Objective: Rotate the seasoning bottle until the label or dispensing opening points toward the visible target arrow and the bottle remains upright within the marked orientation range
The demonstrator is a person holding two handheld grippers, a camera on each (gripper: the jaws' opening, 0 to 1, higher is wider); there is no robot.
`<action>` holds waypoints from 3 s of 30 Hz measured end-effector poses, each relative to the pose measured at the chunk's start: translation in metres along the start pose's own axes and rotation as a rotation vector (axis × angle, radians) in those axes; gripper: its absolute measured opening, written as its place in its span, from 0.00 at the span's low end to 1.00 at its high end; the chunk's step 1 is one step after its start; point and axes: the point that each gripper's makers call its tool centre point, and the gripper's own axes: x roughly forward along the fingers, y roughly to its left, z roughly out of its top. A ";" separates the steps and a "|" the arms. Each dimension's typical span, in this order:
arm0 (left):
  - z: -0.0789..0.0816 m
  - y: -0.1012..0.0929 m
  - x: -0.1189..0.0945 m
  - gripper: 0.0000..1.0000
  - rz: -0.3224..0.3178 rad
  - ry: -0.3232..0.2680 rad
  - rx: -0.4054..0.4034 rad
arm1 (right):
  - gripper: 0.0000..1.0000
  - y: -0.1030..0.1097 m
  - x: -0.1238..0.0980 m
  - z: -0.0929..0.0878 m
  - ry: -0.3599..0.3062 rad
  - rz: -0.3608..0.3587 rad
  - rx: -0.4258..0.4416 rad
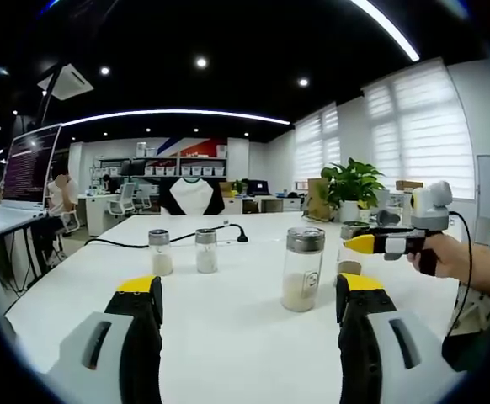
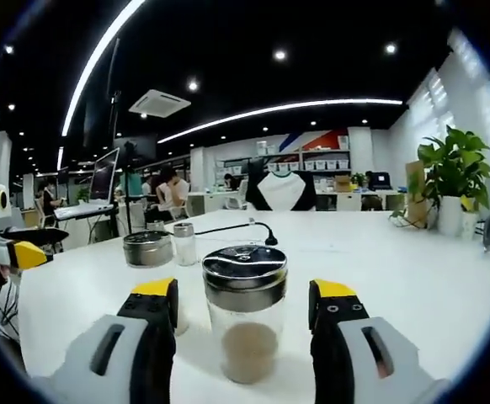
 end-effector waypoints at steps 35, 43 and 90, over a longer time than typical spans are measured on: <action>0.000 0.006 -0.002 0.89 0.014 -0.005 -0.005 | 0.38 -0.006 0.011 -0.013 0.019 -0.177 -0.033; 0.001 0.004 -0.002 0.89 0.008 -0.005 -0.004 | 0.38 -0.005 0.011 -0.013 0.025 -0.171 -0.043; 0.004 0.001 -0.002 0.88 0.005 -0.006 0.003 | 0.37 0.001 0.010 -0.015 0.045 0.130 -0.068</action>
